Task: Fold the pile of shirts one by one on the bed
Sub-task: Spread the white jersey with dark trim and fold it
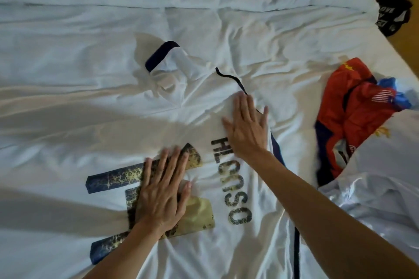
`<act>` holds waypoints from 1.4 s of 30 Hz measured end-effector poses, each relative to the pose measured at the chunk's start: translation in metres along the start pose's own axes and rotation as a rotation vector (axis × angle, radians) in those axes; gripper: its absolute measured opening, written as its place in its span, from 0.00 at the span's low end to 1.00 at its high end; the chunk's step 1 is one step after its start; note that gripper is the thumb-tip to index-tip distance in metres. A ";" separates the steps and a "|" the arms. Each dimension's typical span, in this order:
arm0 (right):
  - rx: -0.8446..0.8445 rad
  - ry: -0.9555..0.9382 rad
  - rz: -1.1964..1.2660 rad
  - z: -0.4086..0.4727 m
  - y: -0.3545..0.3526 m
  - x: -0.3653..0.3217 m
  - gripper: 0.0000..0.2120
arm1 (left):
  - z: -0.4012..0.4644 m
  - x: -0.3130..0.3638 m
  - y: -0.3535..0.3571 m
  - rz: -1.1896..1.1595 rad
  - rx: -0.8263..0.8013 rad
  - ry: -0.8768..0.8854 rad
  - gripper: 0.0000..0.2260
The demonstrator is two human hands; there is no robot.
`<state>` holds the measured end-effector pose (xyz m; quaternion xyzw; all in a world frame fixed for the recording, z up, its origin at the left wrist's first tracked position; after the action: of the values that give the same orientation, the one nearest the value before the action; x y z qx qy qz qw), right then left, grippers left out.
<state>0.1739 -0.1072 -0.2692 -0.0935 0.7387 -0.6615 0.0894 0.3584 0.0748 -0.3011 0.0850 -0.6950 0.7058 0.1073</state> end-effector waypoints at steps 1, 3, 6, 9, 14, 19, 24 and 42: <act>0.005 0.129 -0.001 0.005 -0.005 0.001 0.34 | 0.000 0.001 0.000 -0.005 0.004 0.003 0.29; 0.072 0.089 0.060 -0.003 -0.010 -0.021 0.33 | -0.001 0.001 -0.001 -0.016 0.012 0.003 0.28; 0.001 -0.353 0.283 -0.031 -0.012 -0.073 0.28 | 0.001 0.002 -0.007 -0.060 -0.011 -0.009 0.28; -0.089 -0.356 0.368 -0.028 0.005 -0.096 0.32 | 0.001 -0.008 -0.017 -0.173 -0.024 0.020 0.26; 0.075 -0.245 0.504 -0.025 0.002 -0.170 0.31 | 0.003 -0.133 -0.061 -0.126 0.110 -0.198 0.24; -0.056 -0.476 0.311 -0.031 0.025 -0.252 0.29 | 0.009 -0.253 -0.099 0.043 -0.013 -0.292 0.27; -0.038 -0.440 0.180 -0.027 0.038 -0.255 0.31 | 0.016 -0.299 -0.122 0.027 0.057 -0.379 0.29; -0.005 -0.529 0.300 -0.065 0.024 -0.356 0.29 | 0.015 -0.413 -0.199 -0.265 -0.086 -0.556 0.30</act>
<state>0.5006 0.0488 -0.2833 -0.1526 0.6970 -0.5919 0.3749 0.8087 0.0479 -0.2201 0.3599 -0.7100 0.6053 0.0076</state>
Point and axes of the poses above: each hand's wrist, its own z-axis towards the middle knuckle, its own y-axis out of the palm, x = y × z, the point moved 1 cm from there along z, towards the middle knuckle, and after that the axes turned 3 degrees about -z, right-handed, at the moved point
